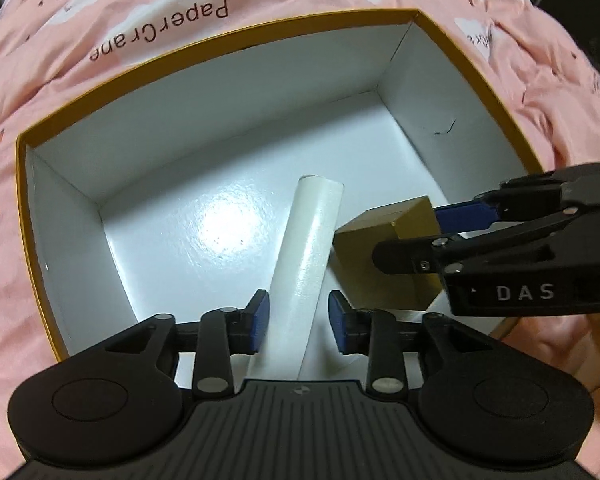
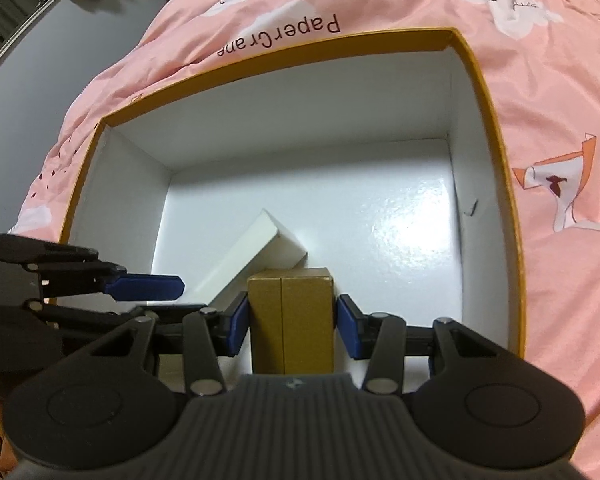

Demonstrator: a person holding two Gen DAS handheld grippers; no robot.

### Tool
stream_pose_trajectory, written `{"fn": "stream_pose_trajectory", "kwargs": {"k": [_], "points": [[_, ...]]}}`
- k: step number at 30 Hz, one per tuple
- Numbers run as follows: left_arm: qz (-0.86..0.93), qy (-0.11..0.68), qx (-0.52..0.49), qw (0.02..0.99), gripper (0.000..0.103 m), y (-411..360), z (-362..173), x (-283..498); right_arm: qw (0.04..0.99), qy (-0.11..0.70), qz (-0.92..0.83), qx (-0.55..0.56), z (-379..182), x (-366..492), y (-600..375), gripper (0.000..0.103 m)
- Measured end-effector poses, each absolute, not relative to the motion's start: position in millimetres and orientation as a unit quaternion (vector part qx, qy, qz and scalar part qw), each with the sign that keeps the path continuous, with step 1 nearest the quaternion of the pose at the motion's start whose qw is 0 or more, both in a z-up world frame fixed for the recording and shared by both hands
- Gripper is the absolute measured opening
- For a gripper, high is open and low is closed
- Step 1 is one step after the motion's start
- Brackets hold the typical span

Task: Organize objects
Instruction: 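Lower white tube into box and open left gripper while right holds cube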

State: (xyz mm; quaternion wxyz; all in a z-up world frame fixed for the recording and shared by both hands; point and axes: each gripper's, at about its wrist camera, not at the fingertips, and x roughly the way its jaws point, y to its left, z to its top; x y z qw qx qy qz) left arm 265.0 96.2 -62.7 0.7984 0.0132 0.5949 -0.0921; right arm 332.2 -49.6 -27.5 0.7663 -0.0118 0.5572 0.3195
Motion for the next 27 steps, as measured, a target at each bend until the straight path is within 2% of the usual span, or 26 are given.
{"fn": "stream_pose_trajectory", "kwargs": {"k": [3,4,5,9,17,20,27], "points": [[-0.095,0.600,0.026,0.794,0.041,93.6,-68.8,266.8,0.764,0.560,0.319,-0.008,-29.3,332.7,-49.2,0.048],[-0.094,0.600,0.036,0.794,0.040,92.0,-71.0,266.7,0.764,0.560,0.319,-0.006,-30.0,333.0,-49.3,0.048],[-0.085,0.599,0.046,0.795,0.034,90.3,-73.4,267.4,0.764,0.560,0.319,-0.005,-30.6,333.1,-49.0,0.048],[-0.046,0.590,0.059,0.804,0.031,93.8,-68.9,268.7,0.764,0.559,0.322,-0.005,-31.9,333.5,-47.4,0.048],[0.096,0.574,0.074,0.810,0.031,113.5,-66.7,284.4,0.763,0.551,0.337,0.004,-34.8,333.9,-36.2,0.048],[0.111,0.578,0.069,0.805,0.031,108.6,-78.8,295.5,0.764,0.549,0.338,-0.001,-35.5,331.9,-35.8,0.048],[0.100,0.576,0.044,0.810,0.034,107.9,-70.8,289.5,0.765,0.547,0.339,0.001,-34.4,330.2,-40.5,0.048]]}}
